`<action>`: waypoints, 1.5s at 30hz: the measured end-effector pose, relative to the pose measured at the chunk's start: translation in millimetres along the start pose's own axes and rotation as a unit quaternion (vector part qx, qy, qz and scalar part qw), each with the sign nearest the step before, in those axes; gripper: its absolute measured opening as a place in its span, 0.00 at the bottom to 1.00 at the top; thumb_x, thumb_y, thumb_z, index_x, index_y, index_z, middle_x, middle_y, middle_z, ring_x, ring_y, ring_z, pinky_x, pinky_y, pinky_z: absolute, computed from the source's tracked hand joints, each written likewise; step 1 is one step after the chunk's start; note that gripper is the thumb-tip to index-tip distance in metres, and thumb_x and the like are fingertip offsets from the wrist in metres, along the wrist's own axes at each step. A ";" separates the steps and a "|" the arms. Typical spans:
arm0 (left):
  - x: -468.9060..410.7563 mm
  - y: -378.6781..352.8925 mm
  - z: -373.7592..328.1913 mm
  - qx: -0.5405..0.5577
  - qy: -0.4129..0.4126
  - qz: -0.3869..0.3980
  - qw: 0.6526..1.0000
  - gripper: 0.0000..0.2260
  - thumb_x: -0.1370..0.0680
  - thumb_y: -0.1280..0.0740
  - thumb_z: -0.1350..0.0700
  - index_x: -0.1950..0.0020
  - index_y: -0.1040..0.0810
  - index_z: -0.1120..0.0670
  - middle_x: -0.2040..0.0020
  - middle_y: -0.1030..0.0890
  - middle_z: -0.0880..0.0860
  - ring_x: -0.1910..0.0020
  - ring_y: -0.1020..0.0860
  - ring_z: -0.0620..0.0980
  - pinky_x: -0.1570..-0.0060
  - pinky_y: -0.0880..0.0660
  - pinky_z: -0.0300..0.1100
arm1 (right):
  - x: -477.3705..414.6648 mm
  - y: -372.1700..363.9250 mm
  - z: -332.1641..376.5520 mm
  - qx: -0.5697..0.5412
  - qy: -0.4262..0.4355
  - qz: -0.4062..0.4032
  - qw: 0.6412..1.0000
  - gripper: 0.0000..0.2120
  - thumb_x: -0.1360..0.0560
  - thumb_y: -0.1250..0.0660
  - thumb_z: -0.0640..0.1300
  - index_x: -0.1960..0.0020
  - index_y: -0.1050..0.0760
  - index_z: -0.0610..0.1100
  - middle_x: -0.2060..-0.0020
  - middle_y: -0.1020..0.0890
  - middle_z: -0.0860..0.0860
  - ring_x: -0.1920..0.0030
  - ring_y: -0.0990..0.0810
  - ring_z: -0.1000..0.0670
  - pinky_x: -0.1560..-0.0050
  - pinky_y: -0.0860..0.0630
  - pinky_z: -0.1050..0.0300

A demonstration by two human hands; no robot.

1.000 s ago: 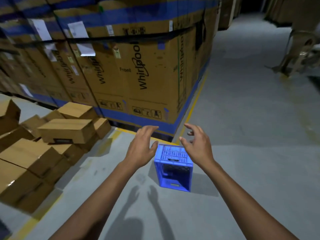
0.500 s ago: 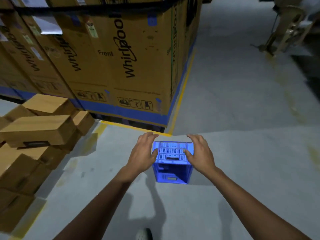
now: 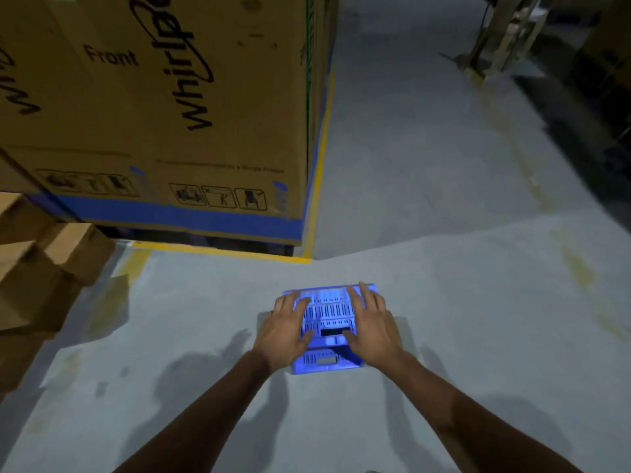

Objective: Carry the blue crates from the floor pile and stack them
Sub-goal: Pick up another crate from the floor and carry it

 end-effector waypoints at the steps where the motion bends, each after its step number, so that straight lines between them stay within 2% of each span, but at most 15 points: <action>1: -8.6 -17.8 10.8 -0.007 0.004 0.013 1.000 0.31 0.26 0.35 0.47 0.26 0.36 0.55 0.26 0.37 0.58 0.28 0.38 0.58 0.32 0.33 0.53 | -11.7 -20.3 -2.8 0.009 -0.001 0.016 1.000 0.45 0.30 0.30 0.53 0.21 0.51 0.47 0.22 0.48 0.44 0.25 0.45 0.39 0.34 0.32 0.43; 5: -40.9 -98.6 49.0 -0.045 0.011 0.040 0.998 0.34 0.25 0.34 0.45 0.22 0.41 0.55 0.23 0.43 0.60 0.24 0.44 0.61 0.27 0.42 0.52 | -58.0 -109.9 -20.8 0.038 0.003 0.071 0.997 0.51 0.30 0.29 0.57 0.21 0.61 0.50 0.22 0.61 0.45 0.22 0.59 0.41 0.26 0.45 0.43; 10: -76.0 -193.9 80.2 -0.063 0.005 0.080 0.995 0.42 0.26 0.33 0.42 0.20 0.52 0.54 0.20 0.55 0.57 0.21 0.59 0.56 0.24 0.51 0.53 | -90.2 -213.3 -45.4 0.081 0.040 0.132 0.987 0.57 0.33 0.27 0.59 0.22 0.66 0.50 0.23 0.66 0.45 0.24 0.65 0.41 0.25 0.54 0.38; 14: -84.0 -254.2 105.2 -0.086 0.046 0.140 0.985 0.50 0.29 0.31 0.39 0.21 0.63 0.49 0.21 0.64 0.53 0.23 0.66 0.55 0.24 0.55 0.55 | -94.6 -275.5 -62.9 0.138 0.057 0.177 0.973 0.59 0.33 0.24 0.50 0.23 0.69 0.50 0.26 0.70 0.47 0.24 0.66 0.41 0.27 0.53 0.35; 16: -82.4 -272.2 112.4 -0.135 0.055 0.130 0.981 0.50 0.29 0.30 0.42 0.22 0.65 0.47 0.21 0.65 0.53 0.24 0.68 0.56 0.25 0.56 0.57 | -97.6 -286.2 -64.8 0.153 0.046 0.131 0.978 0.54 0.34 0.25 0.42 0.21 0.57 0.49 0.22 0.58 0.44 0.23 0.51 0.39 0.31 0.43 0.32; 18: -82.3 -274.9 112.3 -0.162 0.067 0.106 0.979 0.48 0.27 0.31 0.50 0.22 0.65 0.46 0.21 0.64 0.53 0.24 0.68 0.57 0.25 0.56 0.58 | -101.5 -287.2 -65.1 0.163 0.040 0.083 0.982 0.45 0.40 0.23 0.40 0.26 0.36 0.49 0.27 0.33 0.42 0.32 0.31 0.38 0.43 0.29 0.35; 21: -86.4 -265.0 105.2 -0.188 0.080 0.100 0.974 0.42 0.25 0.38 0.62 0.21 0.62 0.48 0.20 0.61 0.55 0.23 0.65 0.59 0.25 0.53 0.60 | -102.4 -279.9 -60.3 0.177 0.044 0.054 0.982 0.40 0.41 0.23 0.39 0.31 0.30 0.49 0.36 0.26 0.42 0.40 0.27 0.39 0.51 0.29 0.41; 27: -92.9 -240.5 93.6 -0.184 0.095 0.118 0.971 0.39 0.24 0.37 0.63 0.21 0.57 0.52 0.21 0.52 0.57 0.22 0.57 0.60 0.26 0.47 0.59 | -107.5 -243.3 -51.2 0.191 0.037 0.081 0.978 0.38 0.38 0.23 0.44 0.31 0.32 0.51 0.37 0.27 0.45 0.40 0.27 0.41 0.49 0.29 0.42; 30: -95.8 -218.7 88.6 -0.163 0.087 0.133 0.974 0.36 0.24 0.35 0.59 0.21 0.51 0.52 0.23 0.44 0.55 0.23 0.50 0.58 0.28 0.41 0.56 | -105.7 -217.2 -44.3 0.214 0.067 0.066 0.972 0.17 0.33 0.30 0.43 0.44 0.25 0.50 0.43 0.22 0.47 0.47 0.23 0.41 0.55 0.27 0.44; 32: -94.6 -199.8 82.6 -0.147 0.073 0.136 0.977 0.33 0.25 0.37 0.61 0.22 0.46 0.51 0.25 0.39 0.53 0.24 0.45 0.56 0.31 0.36 0.55 | -102.6 -196.7 -39.8 0.215 0.076 0.071 0.971 0.13 0.33 0.32 0.42 0.49 0.23 0.49 0.50 0.21 0.47 0.52 0.22 0.42 0.59 0.25 0.45; 36: -87.7 -151.6 62.6 -0.146 0.046 0.124 0.980 0.26 0.26 0.38 0.59 0.28 0.35 0.47 0.27 0.35 0.52 0.26 0.40 0.54 0.32 0.36 0.53 | -91.3 -138.4 -25.5 0.170 0.065 0.100 0.978 0.16 0.24 0.40 0.39 0.37 0.29 0.46 0.40 0.27 0.45 0.38 0.29 0.39 0.44 0.31 0.41; 38: -79.3 -116.5 48.5 -0.148 0.052 0.085 0.984 0.25 0.28 0.37 0.58 0.30 0.32 0.47 0.24 0.39 0.54 0.25 0.41 0.56 0.31 0.40 0.54 | -82.8 -103.7 -17.4 0.157 0.035 0.106 0.981 0.18 0.23 0.42 0.38 0.34 0.32 0.47 0.37 0.30 0.45 0.36 0.32 0.40 0.40 0.33 0.41; 40: -65.3 -74.3 30.3 -0.143 0.064 0.023 0.987 0.26 0.32 0.35 0.57 0.33 0.29 0.48 0.27 0.35 0.56 0.29 0.37 0.58 0.33 0.39 0.54 | -70.9 -66.5 -9.9 0.142 0.008 0.109 0.984 0.19 0.23 0.40 0.38 0.34 0.32 0.48 0.36 0.30 0.45 0.35 0.33 0.40 0.40 0.33 0.39; 42: -48.4 -28.9 6.7 -0.134 0.061 -0.058 0.987 0.23 0.36 0.31 0.56 0.41 0.24 0.49 0.37 0.27 0.55 0.38 0.30 0.59 0.41 0.32 0.54 | -57.3 -24.6 -1.8 0.128 -0.012 0.105 0.986 0.22 0.26 0.36 0.39 0.33 0.33 0.48 0.37 0.30 0.45 0.35 0.33 0.40 0.40 0.32 0.39; 45: -19.2 35.4 -32.2 -0.120 0.054 -0.187 0.974 0.13 0.35 0.31 0.54 0.52 0.24 0.50 0.51 0.26 0.54 0.51 0.29 0.57 0.54 0.29 0.53 | -38.0 42.2 13.3 0.128 -0.037 0.077 0.988 0.25 0.29 0.33 0.41 0.33 0.34 0.48 0.37 0.30 0.45 0.36 0.32 0.40 0.41 0.31 0.41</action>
Point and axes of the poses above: each hand's wrist, its own x-axis away from the middle knuckle, its own y-axis out of the back of the hand, z = x × y, the point moved 6 cm from there along -x, towards the middle knuckle
